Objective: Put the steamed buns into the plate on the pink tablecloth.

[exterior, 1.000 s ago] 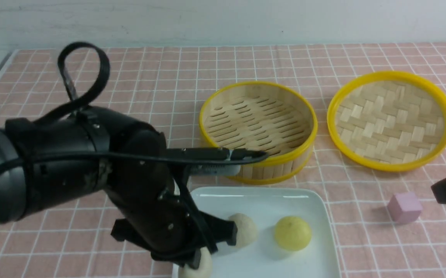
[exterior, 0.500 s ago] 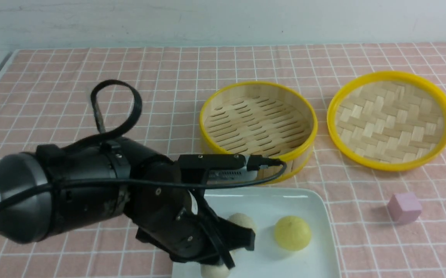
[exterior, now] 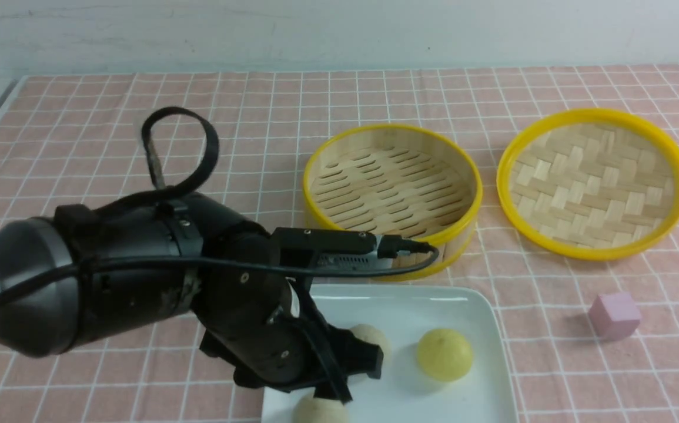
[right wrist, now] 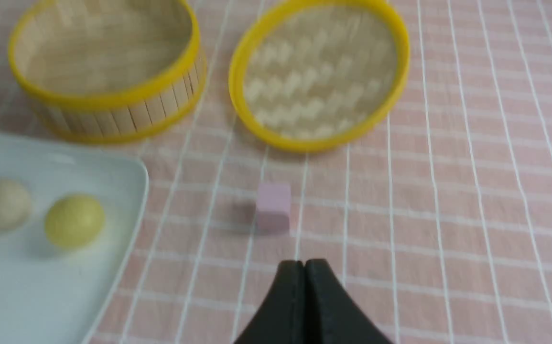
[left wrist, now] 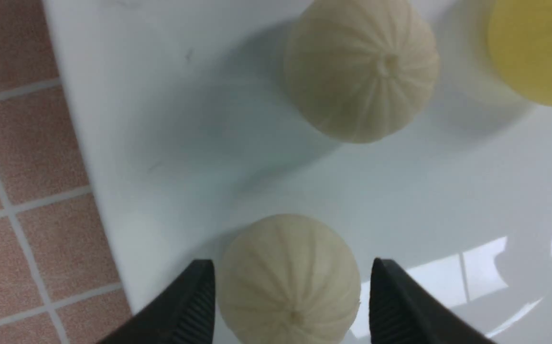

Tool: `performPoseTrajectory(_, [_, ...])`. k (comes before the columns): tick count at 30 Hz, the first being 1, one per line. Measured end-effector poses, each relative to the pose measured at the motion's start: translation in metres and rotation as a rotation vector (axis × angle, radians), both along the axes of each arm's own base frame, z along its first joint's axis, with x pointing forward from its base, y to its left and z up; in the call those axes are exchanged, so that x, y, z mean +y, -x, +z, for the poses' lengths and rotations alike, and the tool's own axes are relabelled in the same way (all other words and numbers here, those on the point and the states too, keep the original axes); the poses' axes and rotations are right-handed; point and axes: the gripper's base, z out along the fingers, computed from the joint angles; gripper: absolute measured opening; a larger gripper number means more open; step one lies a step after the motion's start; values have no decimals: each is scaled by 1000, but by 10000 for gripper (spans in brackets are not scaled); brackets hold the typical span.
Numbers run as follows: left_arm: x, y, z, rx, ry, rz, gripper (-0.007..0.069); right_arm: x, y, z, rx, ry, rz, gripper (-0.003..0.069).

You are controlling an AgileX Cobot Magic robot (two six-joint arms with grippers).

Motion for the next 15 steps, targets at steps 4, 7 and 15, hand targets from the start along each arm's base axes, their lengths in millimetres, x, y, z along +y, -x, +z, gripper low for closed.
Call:
performPoseTrajectory(4, [0, 0, 0, 0, -1, -1, 446, 4, -15, -26, -159, -74, 6, -10])
performPoseTrajectory(7, [0, 0, 0, -2, -2, -1, 446, 5, -33, -50, -233, -86, -9, -8])
performPoseTrajectory(15, [0, 0, 0, -2, -2, -1, 446, 6, -48, -78, -272, -81, -20, -2])
